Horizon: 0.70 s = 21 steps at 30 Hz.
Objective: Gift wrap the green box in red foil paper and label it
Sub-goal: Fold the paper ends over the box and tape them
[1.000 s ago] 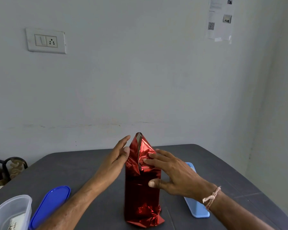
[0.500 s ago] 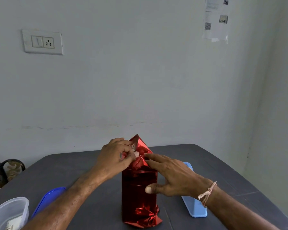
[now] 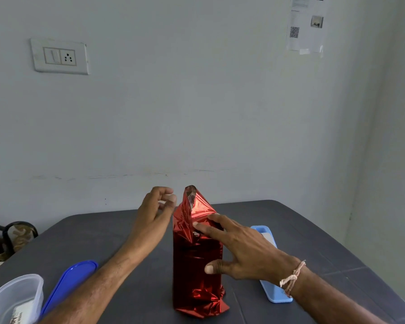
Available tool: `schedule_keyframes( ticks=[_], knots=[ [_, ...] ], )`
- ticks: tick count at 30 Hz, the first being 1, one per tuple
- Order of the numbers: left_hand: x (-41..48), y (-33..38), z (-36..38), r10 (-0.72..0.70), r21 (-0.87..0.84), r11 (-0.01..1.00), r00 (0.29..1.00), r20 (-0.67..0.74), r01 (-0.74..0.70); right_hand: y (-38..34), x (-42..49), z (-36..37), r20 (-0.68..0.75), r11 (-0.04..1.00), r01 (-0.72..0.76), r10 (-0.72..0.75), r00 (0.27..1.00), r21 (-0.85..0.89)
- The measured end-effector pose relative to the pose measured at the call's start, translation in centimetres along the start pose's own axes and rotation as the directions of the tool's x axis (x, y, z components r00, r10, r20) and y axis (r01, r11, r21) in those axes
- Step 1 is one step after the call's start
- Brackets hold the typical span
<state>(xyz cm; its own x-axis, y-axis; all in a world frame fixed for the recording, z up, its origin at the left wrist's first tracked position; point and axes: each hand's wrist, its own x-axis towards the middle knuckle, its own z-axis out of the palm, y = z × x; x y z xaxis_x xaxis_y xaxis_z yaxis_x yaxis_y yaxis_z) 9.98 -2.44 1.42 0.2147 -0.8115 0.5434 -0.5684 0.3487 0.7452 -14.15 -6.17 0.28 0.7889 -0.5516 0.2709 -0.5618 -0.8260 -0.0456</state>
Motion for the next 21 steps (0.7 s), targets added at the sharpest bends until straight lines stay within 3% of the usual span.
schedule_keyframes(
  ticks=[7, 16, 21],
  knots=[
    [-0.7, -2.0, 1.0, -0.037, 0.046, 0.998, 0.997, 0.074, 0.033, 0.0, 0.3, -0.1, -0.045, 1.0, 0.002, -0.001, 0.999, 0.019],
    [-1.1, -2.5, 0.8, -0.063, -0.038, 0.997, 0.988, 0.14, 0.069, -0.2, 1.2, -0.6, -0.021, 1.0, -0.006, 0.006, 1.0, -0.015],
    [-1.2, -2.0, 1.3, -0.001, -0.06, 0.998, 0.977, 0.212, 0.014, -0.3, 1.0, -0.8, -0.047, 0.999, -0.032, 0.033, 0.998, 0.006]
  ],
)
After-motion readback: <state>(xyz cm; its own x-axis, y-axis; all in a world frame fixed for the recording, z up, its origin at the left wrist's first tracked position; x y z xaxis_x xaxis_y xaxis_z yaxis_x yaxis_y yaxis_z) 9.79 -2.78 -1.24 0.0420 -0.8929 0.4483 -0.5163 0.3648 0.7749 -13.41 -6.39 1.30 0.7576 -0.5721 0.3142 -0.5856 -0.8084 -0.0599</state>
